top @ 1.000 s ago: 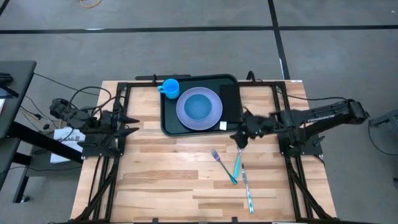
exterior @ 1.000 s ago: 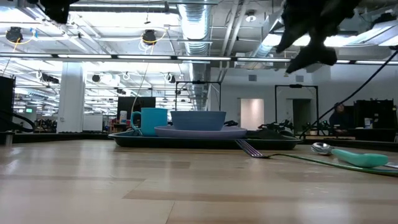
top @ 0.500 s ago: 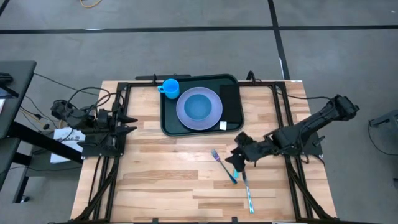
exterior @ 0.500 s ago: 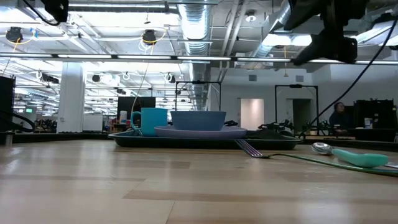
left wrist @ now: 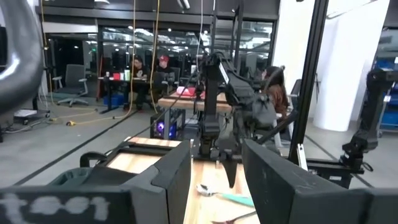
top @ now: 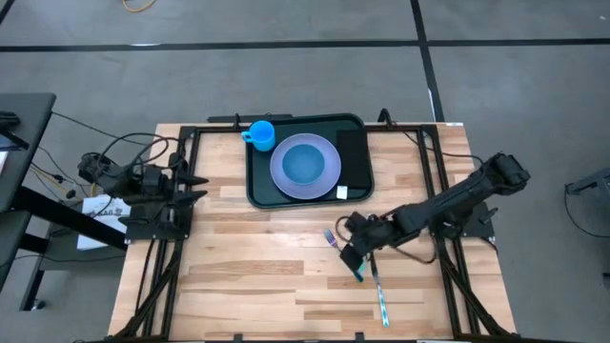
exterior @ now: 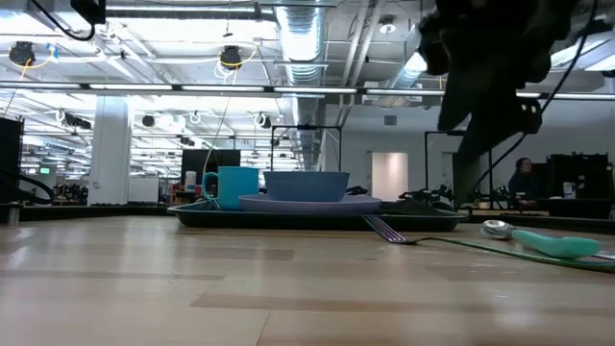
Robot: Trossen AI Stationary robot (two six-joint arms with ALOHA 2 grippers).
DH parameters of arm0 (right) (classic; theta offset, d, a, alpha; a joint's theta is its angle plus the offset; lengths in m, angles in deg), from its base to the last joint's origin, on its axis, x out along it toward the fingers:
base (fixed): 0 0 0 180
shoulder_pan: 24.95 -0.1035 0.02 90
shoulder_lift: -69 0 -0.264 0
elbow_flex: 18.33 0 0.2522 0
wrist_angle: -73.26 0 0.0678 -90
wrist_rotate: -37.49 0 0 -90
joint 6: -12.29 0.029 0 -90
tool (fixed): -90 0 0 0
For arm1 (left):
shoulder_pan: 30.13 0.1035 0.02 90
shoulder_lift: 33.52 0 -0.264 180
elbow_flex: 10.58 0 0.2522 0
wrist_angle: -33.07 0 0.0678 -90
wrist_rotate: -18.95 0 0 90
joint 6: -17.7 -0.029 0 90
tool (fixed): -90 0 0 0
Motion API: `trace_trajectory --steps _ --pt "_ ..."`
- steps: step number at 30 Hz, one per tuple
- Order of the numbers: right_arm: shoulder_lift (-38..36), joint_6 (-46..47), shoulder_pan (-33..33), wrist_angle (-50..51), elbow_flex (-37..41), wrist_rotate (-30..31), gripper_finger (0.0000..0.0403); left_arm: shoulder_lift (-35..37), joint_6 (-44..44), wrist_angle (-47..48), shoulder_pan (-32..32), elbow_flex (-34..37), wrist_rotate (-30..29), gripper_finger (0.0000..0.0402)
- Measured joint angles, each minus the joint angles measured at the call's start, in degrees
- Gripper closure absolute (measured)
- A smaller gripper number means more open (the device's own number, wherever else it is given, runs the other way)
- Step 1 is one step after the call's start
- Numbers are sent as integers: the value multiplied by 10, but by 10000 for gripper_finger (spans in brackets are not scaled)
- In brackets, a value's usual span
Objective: Set up tray
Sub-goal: Put the blue fork on the black napkin on the black tray
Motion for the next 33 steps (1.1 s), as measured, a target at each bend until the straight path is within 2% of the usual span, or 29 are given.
trace_trajectory --steps 7,15,25,33 --pt "105 -35 0 169 -133 -11 133 0 31 2 0 0 1 270" --pt "197 -36 0 195 -220 -45 133 0 31 6 0 0 3 270" --pt "255 -20 16 208 -229 -59 134 0 32 9 0 0 5 270" --pt "255 -37 38 206 -225 -58 133 0 32 9 0 0 5 270"
